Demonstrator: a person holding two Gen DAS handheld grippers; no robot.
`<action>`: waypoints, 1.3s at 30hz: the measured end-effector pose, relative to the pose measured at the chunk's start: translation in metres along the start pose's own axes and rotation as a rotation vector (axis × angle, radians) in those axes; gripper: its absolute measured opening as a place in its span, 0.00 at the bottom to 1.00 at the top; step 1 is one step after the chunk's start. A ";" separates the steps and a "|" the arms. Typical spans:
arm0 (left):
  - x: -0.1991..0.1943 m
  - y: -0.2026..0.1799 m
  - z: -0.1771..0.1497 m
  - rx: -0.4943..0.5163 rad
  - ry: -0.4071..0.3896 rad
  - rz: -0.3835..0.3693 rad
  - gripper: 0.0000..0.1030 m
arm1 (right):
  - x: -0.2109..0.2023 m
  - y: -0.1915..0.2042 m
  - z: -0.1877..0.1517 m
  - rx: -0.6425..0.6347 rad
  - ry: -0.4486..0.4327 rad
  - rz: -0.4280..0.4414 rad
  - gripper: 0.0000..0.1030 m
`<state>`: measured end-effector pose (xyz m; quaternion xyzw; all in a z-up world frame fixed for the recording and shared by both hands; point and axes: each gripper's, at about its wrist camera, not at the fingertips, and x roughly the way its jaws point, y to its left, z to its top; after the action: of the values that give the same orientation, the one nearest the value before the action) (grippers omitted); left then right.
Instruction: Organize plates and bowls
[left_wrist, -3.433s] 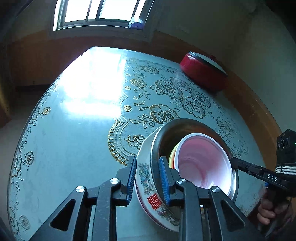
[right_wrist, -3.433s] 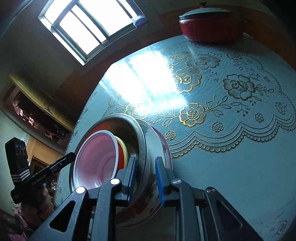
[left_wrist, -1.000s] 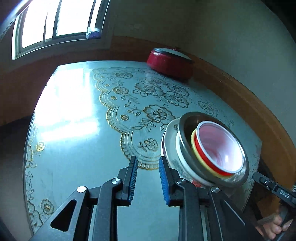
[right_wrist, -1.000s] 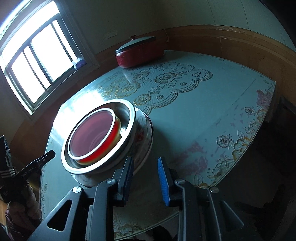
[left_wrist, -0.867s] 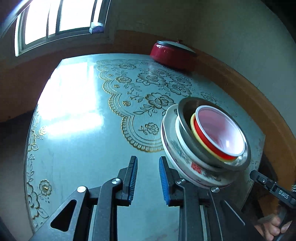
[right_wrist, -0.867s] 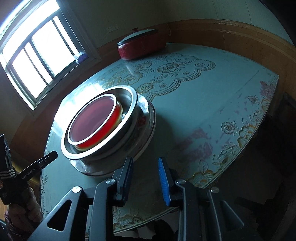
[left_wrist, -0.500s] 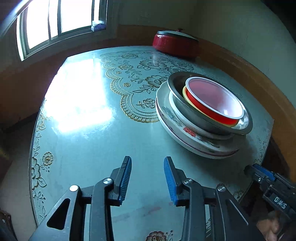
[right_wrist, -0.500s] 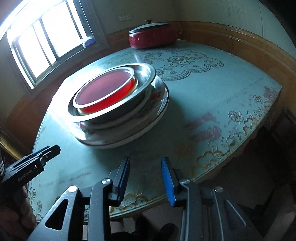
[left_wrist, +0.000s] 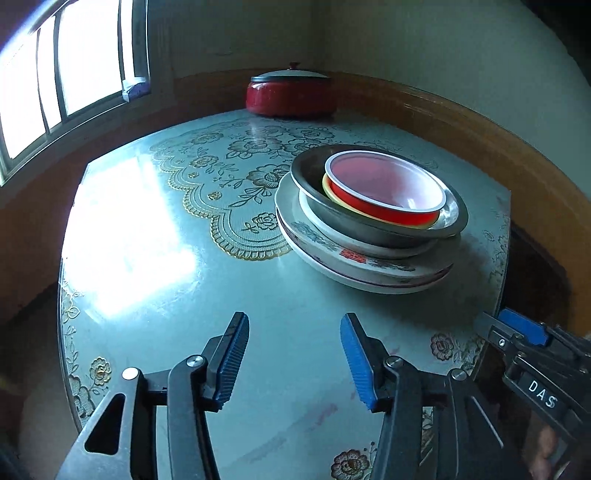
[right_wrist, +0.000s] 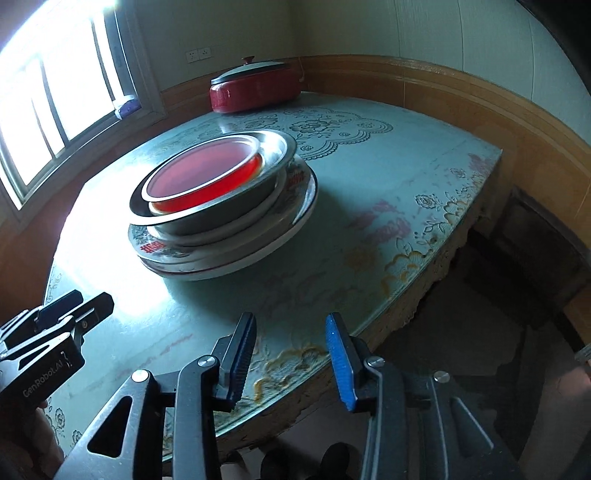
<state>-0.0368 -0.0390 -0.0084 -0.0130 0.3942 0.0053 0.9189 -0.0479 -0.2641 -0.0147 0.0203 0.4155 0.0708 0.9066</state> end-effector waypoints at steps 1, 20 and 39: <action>0.001 0.002 0.002 0.007 -0.006 -0.012 0.54 | -0.002 0.004 0.002 -0.002 -0.013 -0.017 0.38; 0.002 0.019 0.017 0.091 -0.098 -0.132 0.81 | -0.017 0.054 0.003 0.093 -0.094 -0.170 0.45; 0.011 0.033 0.021 0.059 -0.104 -0.162 0.88 | -0.003 0.063 0.015 0.088 -0.057 -0.192 0.46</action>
<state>-0.0143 -0.0059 -0.0025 -0.0176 0.3438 -0.0800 0.9355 -0.0457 -0.2023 0.0032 0.0222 0.3924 -0.0354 0.9188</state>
